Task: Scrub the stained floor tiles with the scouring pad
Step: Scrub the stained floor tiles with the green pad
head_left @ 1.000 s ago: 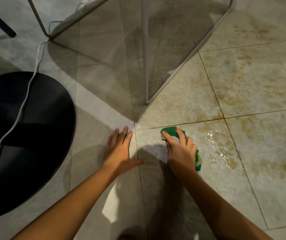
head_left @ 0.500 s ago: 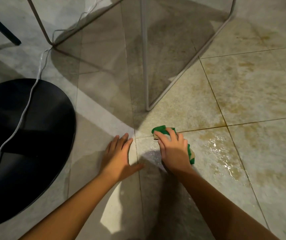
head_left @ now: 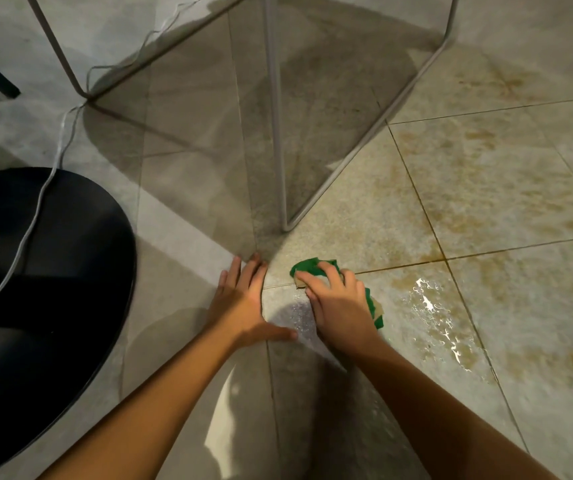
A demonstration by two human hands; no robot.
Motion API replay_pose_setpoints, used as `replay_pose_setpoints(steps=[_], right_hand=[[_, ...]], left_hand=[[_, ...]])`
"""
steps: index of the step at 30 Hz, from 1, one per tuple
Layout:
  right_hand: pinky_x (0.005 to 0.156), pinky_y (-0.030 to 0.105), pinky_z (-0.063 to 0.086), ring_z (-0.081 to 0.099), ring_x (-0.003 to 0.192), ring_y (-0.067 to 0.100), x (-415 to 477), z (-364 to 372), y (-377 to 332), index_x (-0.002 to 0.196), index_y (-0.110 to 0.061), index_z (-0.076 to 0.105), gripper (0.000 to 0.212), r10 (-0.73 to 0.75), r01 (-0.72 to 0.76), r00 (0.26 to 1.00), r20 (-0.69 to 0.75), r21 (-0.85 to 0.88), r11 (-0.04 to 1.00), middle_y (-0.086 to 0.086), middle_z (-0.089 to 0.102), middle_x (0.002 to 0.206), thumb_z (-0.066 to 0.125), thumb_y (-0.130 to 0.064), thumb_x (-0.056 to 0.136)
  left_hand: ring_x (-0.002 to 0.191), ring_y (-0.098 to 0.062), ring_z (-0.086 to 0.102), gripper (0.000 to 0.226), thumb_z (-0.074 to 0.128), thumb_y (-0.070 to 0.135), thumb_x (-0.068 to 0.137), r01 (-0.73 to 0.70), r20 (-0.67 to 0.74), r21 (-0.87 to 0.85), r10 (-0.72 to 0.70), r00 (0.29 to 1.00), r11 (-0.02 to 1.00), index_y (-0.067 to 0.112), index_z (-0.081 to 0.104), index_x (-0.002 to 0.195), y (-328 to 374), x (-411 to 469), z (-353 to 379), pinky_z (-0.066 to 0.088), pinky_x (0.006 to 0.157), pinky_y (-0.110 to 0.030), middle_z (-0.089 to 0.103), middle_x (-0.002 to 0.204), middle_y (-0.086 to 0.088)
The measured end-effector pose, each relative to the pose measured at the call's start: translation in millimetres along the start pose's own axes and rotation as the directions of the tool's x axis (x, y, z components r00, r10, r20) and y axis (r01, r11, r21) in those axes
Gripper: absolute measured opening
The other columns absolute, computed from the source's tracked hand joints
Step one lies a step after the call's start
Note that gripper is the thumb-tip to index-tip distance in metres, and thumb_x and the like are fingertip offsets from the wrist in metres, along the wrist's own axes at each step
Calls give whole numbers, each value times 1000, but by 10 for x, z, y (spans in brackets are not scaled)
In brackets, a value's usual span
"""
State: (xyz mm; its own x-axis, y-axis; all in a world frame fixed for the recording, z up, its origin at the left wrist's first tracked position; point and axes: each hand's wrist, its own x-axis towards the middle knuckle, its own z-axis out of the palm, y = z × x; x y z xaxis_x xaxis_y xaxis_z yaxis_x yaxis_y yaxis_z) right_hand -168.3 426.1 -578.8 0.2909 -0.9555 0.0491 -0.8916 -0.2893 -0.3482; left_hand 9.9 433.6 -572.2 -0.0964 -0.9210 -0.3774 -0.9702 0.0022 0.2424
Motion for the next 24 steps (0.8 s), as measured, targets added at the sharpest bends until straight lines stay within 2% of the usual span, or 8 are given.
replay_pose_setpoints(steps=[3, 7, 9, 11, 14, 16, 19, 24], right_hand=[[75, 39, 43, 53, 96, 30, -58, -39, 175, 118, -21, 60, 33, 62, -59, 995, -77, 45, 997, 13, 59, 117, 60, -12, 86], [81, 44, 41, 51, 103, 35, -233, -45, 202, 123, -20, 56, 32, 204, -200, 972, -117, 42, 979, 15, 55, 124, 47, -20, 92], [95, 46, 34, 41, 119, 34, -241, -51, 33, 133, -25, 46, 37, 237, -237, 971, -15, 23, 971, 12, 43, 139, 45, -21, 96], [102, 43, 26, 31, 128, 31, -162, 28, -119, 138, -30, 36, 44, 156, -156, 985, 76, -9, 988, 7, 31, 146, 45, -24, 96], [80, 38, 44, 53, 101, 31, 102, 79, -263, 123, -28, 56, 50, 35, -34, 999, 30, -46, 998, 11, 56, 125, 71, -16, 77], [68, 34, 45, 57, 85, 28, 224, 124, -190, 113, -24, 64, 45, 28, -29, 999, -35, -27, 999, 11, 63, 111, 76, -13, 72], [67, 36, 44, 55, 85, 29, 243, 64, -8, 114, -19, 63, 36, 39, -39, 996, -83, 2, 999, 13, 61, 111, 69, -13, 80], [71, 40, 45, 54, 91, 33, -4, 13, 146, 118, -16, 61, 30, 184, -188, 971, -151, -10, 982, 18, 60, 112, 56, -14, 88]], left_hand=[[145, -24, -5, 142, 33, 93, 33, -13, -20, -4, 13, 1000, 1000, 18, 6, 150, -18, 1, 7, 0, 118, -42, 3, 158, 0], [145, -23, -9, 136, 58, 87, 46, -17, 2, -28, 17, 1000, 999, 19, 2, 150, -6, -10, -6, -2, 119, -41, -1, 159, 1], [145, -23, -9, 133, 64, 82, 50, -17, -12, -30, 17, 1000, 999, 19, 3, 150, -6, -2, -1, -3, 118, -41, -1, 159, 0], [145, -24, -6, 138, 59, 87, 45, -19, -37, -28, 18, 999, 999, 18, 5, 151, -19, 3, 27, -1, 118, -41, 2, 159, -1], [145, -28, 6, 140, 39, 92, 36, -46, -111, -35, 42, 993, 998, 13, 18, 149, -36, -12, 65, 8, 117, -43, 17, 157, -6], [144, -30, 12, 139, 39, 91, 36, -58, -126, -43, 52, 991, 997, 11, 24, 148, -50, -19, 71, 11, 116, -45, 25, 154, -8], [145, -29, 8, 138, 46, 90, 37, -55, -99, -39, 51, 994, 998, 13, 20, 149, -43, -13, 54, 8, 117, -43, 21, 155, -5], [145, -29, 2, 134, 64, 83, 47, -58, -61, -32, 56, 997, 998, 14, 13, 150, -33, -22, 13, 9, 118, -44, 14, 157, -5]])
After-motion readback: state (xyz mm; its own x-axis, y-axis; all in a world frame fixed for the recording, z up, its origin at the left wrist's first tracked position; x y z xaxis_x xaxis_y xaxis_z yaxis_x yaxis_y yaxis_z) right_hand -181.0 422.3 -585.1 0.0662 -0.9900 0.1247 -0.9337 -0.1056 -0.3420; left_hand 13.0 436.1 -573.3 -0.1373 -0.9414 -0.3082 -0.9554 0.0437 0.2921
